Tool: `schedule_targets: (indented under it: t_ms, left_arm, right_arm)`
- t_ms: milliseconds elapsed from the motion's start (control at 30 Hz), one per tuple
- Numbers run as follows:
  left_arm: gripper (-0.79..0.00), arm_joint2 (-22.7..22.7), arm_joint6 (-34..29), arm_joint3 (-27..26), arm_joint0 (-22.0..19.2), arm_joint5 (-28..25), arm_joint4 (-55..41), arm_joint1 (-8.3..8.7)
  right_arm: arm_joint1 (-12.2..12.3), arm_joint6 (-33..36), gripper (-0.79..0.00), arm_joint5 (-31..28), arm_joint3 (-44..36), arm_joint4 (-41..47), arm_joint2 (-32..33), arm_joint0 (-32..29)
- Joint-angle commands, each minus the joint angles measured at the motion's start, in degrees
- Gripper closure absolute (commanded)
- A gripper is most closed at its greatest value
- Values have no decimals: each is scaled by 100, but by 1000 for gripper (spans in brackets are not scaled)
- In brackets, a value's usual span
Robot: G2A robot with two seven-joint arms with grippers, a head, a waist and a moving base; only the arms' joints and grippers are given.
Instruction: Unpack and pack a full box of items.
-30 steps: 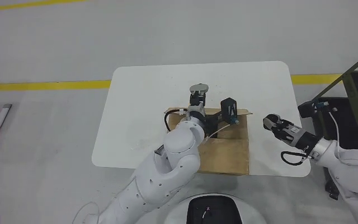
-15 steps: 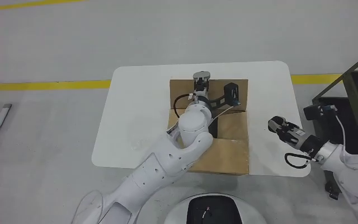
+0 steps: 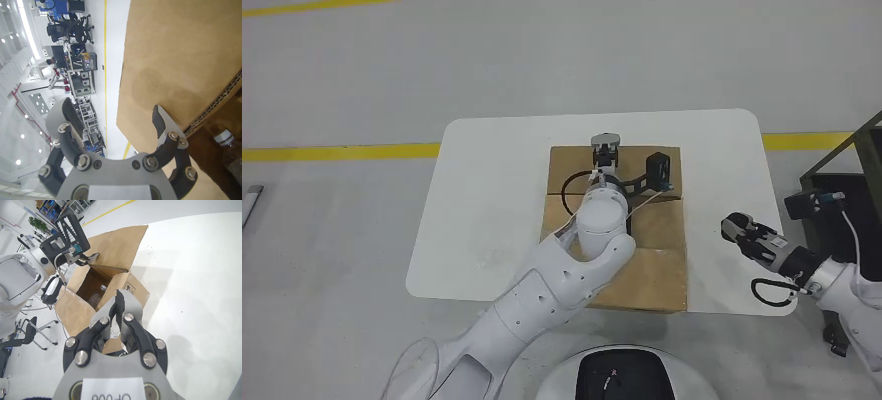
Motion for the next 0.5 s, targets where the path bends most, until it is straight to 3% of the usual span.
schedule_targets:
  t_ms: [0,233,467]
  left_arm:
    - [-785,-31,7,4,28,-48,34,-21]
    - [-785,-236,-55,-151,167,-188,208,-50]
    - [-785,-839,-260,-1116,537,-455,137,35]
  right_arm:
    - [-1,18,0,-6,10,4,-21,27]
    - [-19,31,0,-31,141,311,-124,128]
    - [-31,118,0,-115,324,867,-116,259]
